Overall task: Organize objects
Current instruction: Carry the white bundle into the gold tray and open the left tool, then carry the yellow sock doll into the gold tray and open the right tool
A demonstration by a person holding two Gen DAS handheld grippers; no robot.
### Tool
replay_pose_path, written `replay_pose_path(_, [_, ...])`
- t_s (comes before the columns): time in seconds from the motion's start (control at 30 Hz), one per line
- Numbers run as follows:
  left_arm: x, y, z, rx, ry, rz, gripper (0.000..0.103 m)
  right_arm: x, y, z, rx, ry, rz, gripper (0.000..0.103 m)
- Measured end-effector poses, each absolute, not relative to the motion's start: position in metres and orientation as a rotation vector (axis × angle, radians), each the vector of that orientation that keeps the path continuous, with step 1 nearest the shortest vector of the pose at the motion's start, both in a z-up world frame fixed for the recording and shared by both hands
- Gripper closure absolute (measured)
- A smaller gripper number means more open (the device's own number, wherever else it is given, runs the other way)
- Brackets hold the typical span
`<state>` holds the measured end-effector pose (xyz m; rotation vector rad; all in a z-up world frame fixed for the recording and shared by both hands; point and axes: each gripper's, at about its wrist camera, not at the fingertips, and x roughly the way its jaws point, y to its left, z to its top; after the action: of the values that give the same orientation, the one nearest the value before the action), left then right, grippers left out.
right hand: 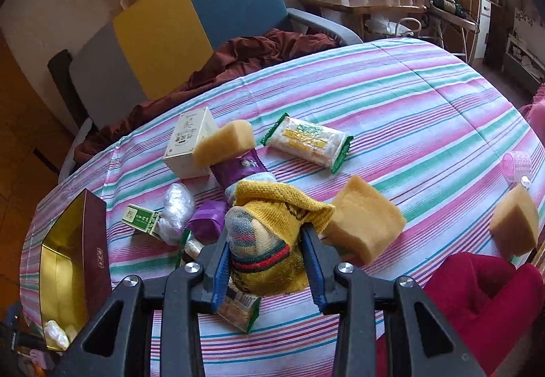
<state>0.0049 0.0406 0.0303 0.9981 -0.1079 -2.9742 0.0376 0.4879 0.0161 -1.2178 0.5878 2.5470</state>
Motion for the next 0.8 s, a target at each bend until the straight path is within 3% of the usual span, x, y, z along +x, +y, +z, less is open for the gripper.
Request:
replay_pose_path(0.4, [-0.004, 0.021, 0.023, 1.050, -0.015, -2.925, 0.042, 0.001, 0.334, 0.044, -1.415, 0.420, 3.003, 0.065])
replay_pose_path(0.8, [-0.013, -0.036, 0.019, 1.017, 0.072, -2.758, 0.039, -0.025, 0.173, -0.010, -1.834, 0.073, 3.147, 0.065])
